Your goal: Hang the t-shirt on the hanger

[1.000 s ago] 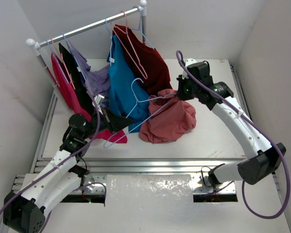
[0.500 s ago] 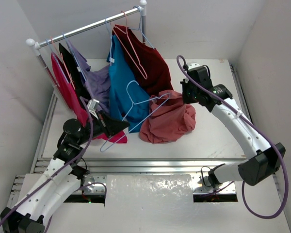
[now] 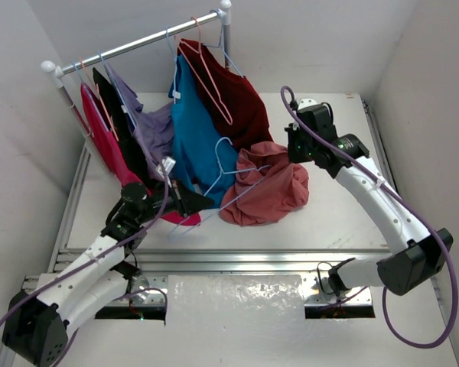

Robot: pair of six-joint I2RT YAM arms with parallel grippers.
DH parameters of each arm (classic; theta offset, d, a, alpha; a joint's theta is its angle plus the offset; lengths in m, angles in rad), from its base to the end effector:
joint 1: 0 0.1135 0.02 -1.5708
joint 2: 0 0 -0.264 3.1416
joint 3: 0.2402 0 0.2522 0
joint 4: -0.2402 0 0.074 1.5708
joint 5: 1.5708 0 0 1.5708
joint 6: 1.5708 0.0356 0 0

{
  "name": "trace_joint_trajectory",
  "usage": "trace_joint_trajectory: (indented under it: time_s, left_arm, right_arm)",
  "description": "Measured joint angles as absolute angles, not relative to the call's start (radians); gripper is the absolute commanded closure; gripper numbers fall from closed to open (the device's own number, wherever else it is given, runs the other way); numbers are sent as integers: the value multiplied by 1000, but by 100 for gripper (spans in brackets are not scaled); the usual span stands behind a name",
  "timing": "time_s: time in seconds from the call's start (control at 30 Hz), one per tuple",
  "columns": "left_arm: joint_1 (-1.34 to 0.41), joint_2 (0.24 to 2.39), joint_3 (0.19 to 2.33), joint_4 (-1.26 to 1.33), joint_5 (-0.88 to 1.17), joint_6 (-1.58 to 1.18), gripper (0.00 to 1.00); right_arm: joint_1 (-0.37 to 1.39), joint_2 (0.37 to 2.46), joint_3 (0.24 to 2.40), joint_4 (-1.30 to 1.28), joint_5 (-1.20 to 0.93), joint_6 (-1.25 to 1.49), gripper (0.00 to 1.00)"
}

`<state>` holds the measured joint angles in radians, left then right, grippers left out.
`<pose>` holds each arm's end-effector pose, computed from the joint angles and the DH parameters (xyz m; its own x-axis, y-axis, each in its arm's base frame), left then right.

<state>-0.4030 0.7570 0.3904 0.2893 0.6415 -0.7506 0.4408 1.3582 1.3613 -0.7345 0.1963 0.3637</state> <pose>0.1577 -0.0904 0.2551 -0.6406 -0.3210 -0.6976 0.5827 0.3885 -0.7138 0.2654 0.1175 0.3596 -0.6667 0.0713 -0.7419 -0.0535 0.9883 0.1430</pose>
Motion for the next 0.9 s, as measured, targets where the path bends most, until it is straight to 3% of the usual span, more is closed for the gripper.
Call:
trace_joint_trajectory:
  time_s: [0.37,0.7,0.9]
  left_arm:
    - [-543,850,408,445,572,-778,100]
    - [-597,956,641,473,419,-765,100]
    - [-598,1119,850,593,538,-772,100]
  right_arm:
    - [441,1357,1362,-733,117,368,100]
    - [436,1276,1373,-706,-241,439,100]
    - [435,1243,1550,-662,-520,488,100]
